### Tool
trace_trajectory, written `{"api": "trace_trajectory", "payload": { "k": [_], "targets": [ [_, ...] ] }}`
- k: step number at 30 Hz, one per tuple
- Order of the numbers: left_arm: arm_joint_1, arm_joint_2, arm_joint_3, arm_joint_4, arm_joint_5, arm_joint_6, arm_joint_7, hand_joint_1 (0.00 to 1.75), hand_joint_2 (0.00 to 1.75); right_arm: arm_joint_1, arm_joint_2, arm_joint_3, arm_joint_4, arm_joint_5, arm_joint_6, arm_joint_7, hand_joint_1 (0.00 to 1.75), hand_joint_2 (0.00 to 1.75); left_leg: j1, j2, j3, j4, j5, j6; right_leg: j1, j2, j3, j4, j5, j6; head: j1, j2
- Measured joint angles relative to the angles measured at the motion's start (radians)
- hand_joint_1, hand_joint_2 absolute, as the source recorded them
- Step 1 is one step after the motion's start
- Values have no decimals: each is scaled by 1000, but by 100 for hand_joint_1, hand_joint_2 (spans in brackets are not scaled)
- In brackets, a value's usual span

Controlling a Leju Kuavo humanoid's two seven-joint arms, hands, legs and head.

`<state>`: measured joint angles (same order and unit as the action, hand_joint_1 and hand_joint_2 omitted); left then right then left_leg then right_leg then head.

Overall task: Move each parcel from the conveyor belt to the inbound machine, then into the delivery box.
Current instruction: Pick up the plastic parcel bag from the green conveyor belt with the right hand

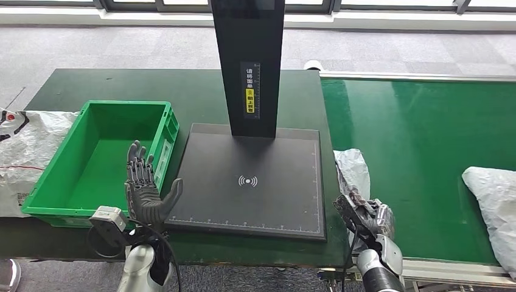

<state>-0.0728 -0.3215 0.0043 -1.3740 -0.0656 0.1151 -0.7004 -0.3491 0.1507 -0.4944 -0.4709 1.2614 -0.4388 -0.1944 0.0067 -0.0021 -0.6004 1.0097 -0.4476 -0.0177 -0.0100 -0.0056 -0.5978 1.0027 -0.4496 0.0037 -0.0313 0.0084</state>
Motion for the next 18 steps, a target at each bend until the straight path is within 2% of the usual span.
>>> {"api": "trace_trajectory", "payload": {
  "k": [3,7,9,14,18],
  "targets": [
    [3,0,0,-7,0,5,0,0,175,13,6,0,-15,-62,-64,-84,175,175,0,0,0,0,0,0,0,0,0,0,0,0,0,0],
    [10,0,0,-14,0,5,0,0,175,79,51,4,-161,-269,-190,-352,175,175,0,-2,-2,0,0,0,0,-2,-1,0,0,0,0,0],
    [10,0,0,-14,-2,0,0,0,175,122,84,21,-282,-341,-212,-428,175,175,0,-3,-2,0,0,0,0,-3,-2,0,0,0,0,0],
    [8,0,0,-6,-11,-15,0,0,175,224,144,114,-575,-447,-248,-491,175,175,0,-2,-2,0,0,0,0,-2,-2,0,-1,-1,0,0],
    [5,0,0,8,-14,-26,0,0,175,316,160,235,-818,-546,-258,-508,175,175,0,-2,-2,0,-1,-1,0,-1,-2,0,-1,0,0,0]
  ]
}}
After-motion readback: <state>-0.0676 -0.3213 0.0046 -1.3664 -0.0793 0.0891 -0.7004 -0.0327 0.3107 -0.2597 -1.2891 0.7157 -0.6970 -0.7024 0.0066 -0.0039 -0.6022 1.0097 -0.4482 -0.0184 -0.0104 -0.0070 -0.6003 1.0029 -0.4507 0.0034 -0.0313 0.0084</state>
